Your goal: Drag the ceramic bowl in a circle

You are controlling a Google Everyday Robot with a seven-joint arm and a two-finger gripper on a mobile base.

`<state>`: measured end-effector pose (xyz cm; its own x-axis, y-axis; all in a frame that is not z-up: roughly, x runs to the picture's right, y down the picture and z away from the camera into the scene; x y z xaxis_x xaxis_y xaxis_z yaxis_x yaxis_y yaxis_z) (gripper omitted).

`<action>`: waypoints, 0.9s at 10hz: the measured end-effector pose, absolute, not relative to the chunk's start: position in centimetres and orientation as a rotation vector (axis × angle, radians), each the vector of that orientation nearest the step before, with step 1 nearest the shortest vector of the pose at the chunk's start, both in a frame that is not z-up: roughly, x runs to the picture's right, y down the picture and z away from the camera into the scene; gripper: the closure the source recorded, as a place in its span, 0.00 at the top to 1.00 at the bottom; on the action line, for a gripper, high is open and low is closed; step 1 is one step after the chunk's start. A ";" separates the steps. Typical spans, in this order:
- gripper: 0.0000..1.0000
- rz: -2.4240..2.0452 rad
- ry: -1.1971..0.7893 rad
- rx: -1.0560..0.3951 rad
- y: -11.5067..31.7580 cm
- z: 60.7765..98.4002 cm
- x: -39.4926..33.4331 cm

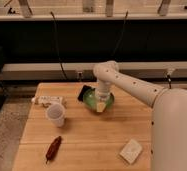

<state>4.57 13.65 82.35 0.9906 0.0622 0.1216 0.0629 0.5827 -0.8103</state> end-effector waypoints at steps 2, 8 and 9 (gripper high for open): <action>0.00 -0.035 -0.153 -0.967 15.5 80.4 4.6; 0.00 -0.030 -0.101 -1.017 19.9 76.1 12.7; 0.00 0.000 -0.083 -1.018 19.7 76.4 14.7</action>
<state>14.69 19.73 76.38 0.9969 0.0389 0.0688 0.0381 0.5251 -0.8502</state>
